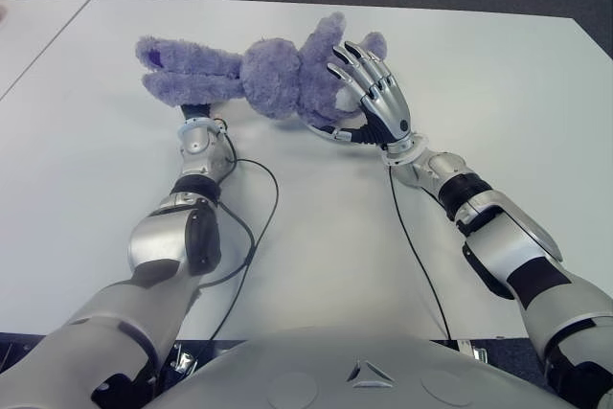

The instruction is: Put the doll into the plate.

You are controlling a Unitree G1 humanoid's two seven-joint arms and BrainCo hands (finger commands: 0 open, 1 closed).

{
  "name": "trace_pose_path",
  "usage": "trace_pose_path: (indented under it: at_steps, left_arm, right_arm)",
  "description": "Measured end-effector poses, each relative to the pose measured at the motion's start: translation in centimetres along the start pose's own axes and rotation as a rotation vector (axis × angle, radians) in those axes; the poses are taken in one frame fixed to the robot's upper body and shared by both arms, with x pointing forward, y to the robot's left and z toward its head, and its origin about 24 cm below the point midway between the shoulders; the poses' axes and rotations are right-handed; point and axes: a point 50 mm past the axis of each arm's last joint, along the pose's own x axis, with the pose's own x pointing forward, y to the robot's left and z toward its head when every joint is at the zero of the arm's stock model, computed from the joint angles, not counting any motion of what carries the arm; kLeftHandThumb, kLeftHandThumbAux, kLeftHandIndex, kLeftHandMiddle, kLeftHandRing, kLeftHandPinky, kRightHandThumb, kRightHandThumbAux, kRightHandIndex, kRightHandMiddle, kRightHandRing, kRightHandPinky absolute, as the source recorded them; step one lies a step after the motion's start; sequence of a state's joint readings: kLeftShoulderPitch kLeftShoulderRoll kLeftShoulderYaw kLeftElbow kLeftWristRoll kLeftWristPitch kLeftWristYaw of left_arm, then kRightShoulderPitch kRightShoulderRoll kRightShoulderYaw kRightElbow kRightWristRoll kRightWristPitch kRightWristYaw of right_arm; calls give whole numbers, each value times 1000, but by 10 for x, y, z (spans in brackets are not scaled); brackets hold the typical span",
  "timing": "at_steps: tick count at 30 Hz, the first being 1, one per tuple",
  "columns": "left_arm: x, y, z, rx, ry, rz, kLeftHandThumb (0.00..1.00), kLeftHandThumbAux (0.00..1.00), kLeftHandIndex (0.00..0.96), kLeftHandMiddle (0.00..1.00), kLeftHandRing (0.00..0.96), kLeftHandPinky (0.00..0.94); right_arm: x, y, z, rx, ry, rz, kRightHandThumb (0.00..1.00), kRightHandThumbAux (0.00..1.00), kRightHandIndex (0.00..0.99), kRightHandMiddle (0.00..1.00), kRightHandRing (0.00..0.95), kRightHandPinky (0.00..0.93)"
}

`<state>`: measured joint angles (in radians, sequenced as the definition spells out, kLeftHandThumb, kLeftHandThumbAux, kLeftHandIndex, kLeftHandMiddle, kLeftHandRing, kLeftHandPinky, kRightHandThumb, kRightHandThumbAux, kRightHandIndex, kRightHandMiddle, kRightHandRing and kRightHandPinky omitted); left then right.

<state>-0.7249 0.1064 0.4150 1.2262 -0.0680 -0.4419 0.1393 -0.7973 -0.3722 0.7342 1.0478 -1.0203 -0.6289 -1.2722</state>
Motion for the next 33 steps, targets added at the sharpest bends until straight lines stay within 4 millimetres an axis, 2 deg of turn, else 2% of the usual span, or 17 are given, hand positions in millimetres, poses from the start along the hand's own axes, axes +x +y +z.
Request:
trace_pose_path:
  at_steps: [17,28,33]
  left_arm:
    - [0,0,-1,10,1,-3,0,533,58,260,297,310]
    - [0,-1,-1,22,1,-1,0,532,58,256,292,306]
    - [0,-2,0,24,-2,-5,0,529,61,261,299,314]
  right_arm:
    - [1,3,-3,-9,22,19,295,399,0,0,0,0]
    - [2,2,-4,7,21,20,254,433,0,0,0,0]
    - [5,-4,-2,74,10,2,249,442,0,0,0,0]
